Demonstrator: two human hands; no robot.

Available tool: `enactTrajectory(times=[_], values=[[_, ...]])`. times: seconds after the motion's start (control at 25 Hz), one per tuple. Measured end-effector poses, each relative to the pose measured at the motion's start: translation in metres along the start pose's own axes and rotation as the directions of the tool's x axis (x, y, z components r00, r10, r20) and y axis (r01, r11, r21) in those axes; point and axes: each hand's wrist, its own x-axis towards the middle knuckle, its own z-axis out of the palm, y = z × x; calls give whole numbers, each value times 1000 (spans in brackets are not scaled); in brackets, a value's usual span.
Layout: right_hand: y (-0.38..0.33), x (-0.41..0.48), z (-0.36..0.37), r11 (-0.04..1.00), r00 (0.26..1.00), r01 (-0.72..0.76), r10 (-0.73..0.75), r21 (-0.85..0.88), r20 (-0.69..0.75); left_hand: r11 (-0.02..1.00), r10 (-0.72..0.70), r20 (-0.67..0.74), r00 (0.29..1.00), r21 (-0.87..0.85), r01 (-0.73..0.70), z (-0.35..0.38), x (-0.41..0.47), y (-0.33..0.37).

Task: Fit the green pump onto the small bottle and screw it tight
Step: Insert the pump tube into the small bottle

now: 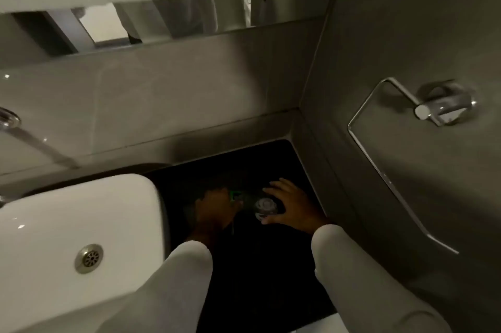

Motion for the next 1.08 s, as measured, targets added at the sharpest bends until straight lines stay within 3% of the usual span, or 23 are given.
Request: enactTrajectory(times=[0.12,0.28,0.36,0.44,0.56,0.64,0.72,1.08], values=[[5,6,7,995,999,-13,17,98,-39,992,-105,19,994,74,103,8,14,8],[8,14,12,980,994,-50,68,190,-90,984,-172,46,984,43,170,12,22,6],[8,22,5,984,994,-52,67,172,-83,974,-210,79,974,-66,216,8,25,1],[5,30,-3,992,997,-51,58,114,-59,943,-225,0,974,-253,218,-5,27,-2],[2,38,-13,998,998,-64,65,26,-18,820,-216,-334,917,-572,-15,-43,24,6],[1,42,-16,996,996,-85,84,-7,-9,729,-137,-495,858,-637,-251,-72,19,18],[0,44,-17,995,995,-95,95,-25,-6,699,-36,-545,838,-612,-368,-89,14,32],[-4,42,-24,990,990,-136,137,-31,21,778,137,-601,787,-427,-461,-80,8,56]])
